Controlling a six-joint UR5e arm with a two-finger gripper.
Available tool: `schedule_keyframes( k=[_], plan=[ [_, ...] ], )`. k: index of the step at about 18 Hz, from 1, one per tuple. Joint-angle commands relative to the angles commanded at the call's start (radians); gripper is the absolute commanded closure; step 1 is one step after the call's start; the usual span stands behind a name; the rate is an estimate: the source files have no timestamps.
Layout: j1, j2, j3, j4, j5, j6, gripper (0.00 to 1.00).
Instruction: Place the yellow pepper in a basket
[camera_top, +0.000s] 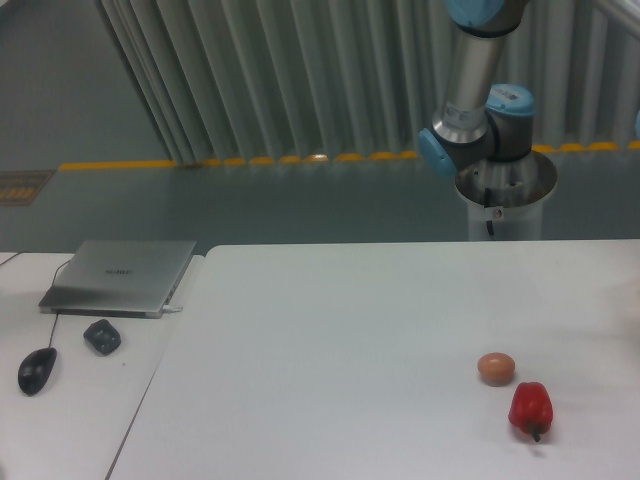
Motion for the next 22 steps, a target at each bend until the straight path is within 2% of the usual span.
schedule_keyframes(
  k=[22],
  plan=[
    [-0.008, 0.0, -0.002, 0.002, 0.0, -0.012, 0.0]
  ],
)
